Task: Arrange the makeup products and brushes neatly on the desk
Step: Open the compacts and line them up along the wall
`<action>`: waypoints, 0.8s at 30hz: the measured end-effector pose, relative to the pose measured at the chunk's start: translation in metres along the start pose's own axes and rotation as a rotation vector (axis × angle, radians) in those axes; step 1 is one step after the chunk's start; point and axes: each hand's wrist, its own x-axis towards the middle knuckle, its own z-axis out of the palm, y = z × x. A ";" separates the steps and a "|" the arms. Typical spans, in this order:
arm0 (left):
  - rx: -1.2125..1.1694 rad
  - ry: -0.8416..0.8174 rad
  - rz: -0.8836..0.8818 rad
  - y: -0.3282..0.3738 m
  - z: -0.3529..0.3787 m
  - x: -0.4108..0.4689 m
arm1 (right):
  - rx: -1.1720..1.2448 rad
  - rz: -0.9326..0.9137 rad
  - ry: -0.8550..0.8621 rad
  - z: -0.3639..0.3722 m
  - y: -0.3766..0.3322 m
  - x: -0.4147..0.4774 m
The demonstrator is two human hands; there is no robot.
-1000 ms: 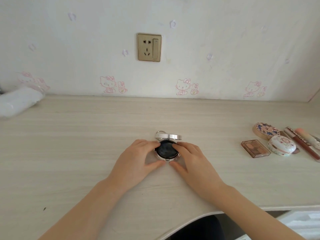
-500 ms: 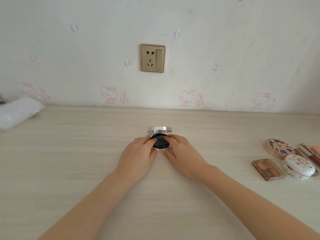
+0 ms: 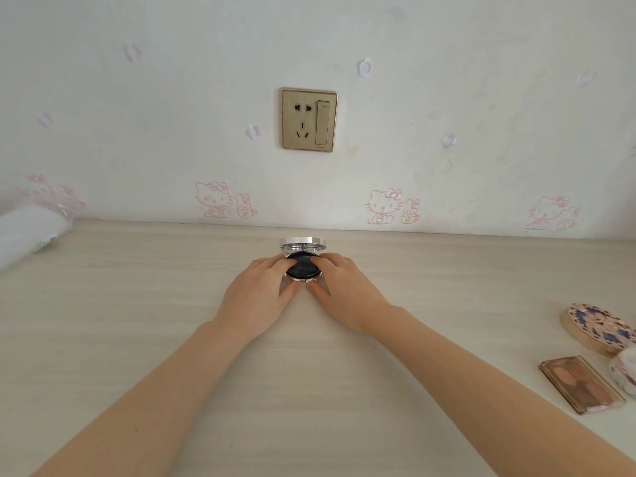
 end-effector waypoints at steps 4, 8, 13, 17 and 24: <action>-0.013 0.019 -0.003 -0.004 0.001 0.004 | -0.003 -0.006 -0.002 0.001 0.001 0.005; -0.007 0.022 -0.019 -0.004 0.002 0.002 | -0.003 -0.019 0.012 0.001 0.001 0.004; -0.013 0.045 -0.031 0.002 -0.006 -0.005 | 0.008 -0.032 0.037 -0.005 0.000 -0.008; 0.012 0.066 -0.024 0.013 -0.013 -0.016 | -0.008 -0.001 0.008 -0.016 0.004 -0.026; -0.014 0.068 0.023 0.054 -0.016 -0.040 | -0.080 0.050 0.035 -0.047 0.015 -0.087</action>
